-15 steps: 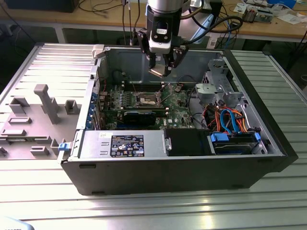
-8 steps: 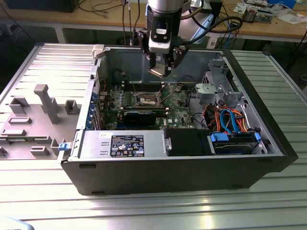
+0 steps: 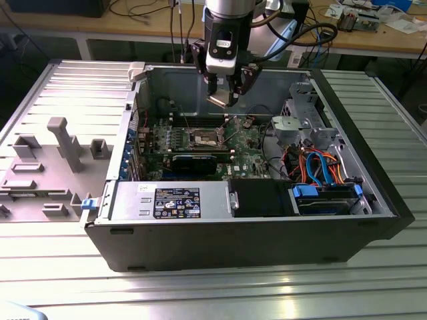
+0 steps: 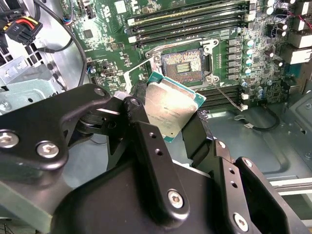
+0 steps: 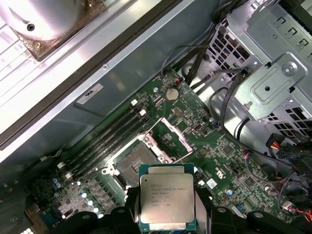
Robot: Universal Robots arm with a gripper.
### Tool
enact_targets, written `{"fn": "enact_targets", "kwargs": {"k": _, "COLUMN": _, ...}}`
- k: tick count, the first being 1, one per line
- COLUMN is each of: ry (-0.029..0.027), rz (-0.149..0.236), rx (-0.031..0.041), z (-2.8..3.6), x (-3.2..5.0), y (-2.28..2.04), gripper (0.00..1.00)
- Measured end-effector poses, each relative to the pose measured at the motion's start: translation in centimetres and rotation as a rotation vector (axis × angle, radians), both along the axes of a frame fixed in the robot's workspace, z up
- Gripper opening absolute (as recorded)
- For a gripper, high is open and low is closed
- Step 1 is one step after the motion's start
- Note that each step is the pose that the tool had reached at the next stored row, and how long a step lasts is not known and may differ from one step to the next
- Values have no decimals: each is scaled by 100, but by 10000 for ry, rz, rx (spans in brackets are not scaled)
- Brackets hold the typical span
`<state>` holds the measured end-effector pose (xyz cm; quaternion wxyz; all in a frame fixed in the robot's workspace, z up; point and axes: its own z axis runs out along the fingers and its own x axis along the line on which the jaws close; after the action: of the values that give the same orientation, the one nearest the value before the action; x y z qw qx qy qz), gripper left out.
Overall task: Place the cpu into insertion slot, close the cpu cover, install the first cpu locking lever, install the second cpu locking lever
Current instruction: 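Place the cpu into insertion slot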
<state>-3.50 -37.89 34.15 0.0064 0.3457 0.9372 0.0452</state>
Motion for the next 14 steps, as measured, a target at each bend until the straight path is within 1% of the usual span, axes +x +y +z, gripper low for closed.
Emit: {"fn": "enact_targets", "kwargs": {"k": 14, "ry": 0, "rz": -254, "rx": 0, "z": -1, "x": 0, "y": 0, "gripper": 54}}
